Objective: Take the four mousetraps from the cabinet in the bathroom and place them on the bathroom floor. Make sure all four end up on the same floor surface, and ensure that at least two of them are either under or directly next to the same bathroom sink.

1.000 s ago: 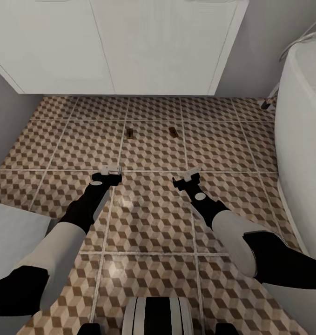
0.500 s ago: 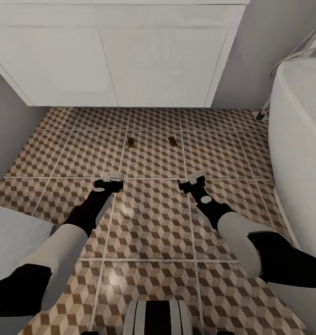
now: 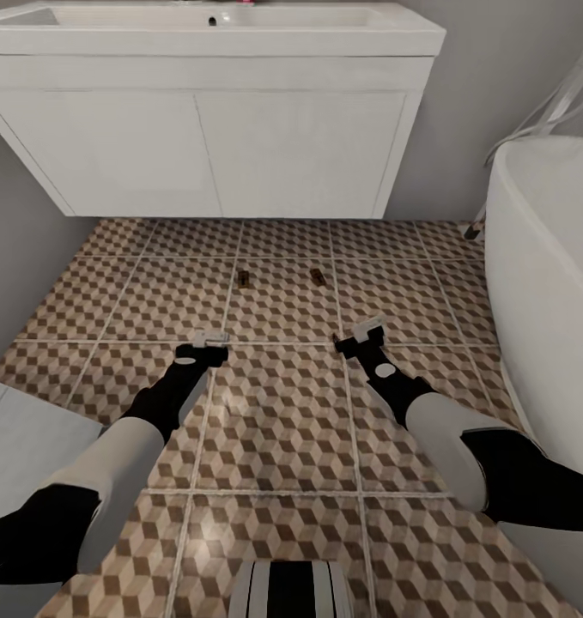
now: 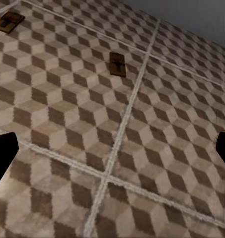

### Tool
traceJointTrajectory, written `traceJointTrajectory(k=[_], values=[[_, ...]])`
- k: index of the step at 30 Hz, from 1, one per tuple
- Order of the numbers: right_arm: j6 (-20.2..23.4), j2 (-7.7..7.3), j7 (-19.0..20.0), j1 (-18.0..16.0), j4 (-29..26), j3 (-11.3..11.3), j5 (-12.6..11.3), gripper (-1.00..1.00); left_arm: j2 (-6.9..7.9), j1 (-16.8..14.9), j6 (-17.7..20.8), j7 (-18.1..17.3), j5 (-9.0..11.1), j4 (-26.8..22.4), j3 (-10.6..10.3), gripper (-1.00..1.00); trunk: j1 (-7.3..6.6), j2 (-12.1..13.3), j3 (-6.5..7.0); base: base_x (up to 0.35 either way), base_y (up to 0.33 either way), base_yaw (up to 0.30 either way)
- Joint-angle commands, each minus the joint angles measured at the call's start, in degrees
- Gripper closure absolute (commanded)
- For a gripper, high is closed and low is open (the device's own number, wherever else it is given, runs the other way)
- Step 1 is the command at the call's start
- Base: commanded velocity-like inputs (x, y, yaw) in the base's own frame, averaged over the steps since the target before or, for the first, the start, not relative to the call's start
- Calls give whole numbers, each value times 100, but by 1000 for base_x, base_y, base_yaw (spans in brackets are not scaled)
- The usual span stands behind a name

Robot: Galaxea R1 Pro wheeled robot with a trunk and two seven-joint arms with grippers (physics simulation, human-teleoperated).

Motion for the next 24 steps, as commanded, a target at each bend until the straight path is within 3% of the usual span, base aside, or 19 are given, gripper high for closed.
traceJointTrajectory(k=[1,5,12,16,24], values=[[-8,-3,-55,5,11,29,41,-100,3,-1,-45,39,12,47,-33,-100,-3,0,19,0,0,0],[-10,-13,-49,70,17,26,40,-100,-43,-1,-425,48,12,379,-33,-100,-13,6,108,0,0,0],[-15,-18,-47,208,24,23,40,-100,-88,0,-748,55,12,852,-33,-100,-31,15,263,0,0,0],[-134,-59,-51,385,25,22,42,-100,-116,0,-1118,47,12,1417,-33,-100,-42,20,352,0,0,0],[-260,-132,-54,546,31,23,40,-100,-172,15,-1556,39,12,1852,-33,-100,-62,31,529,0,0,0]])
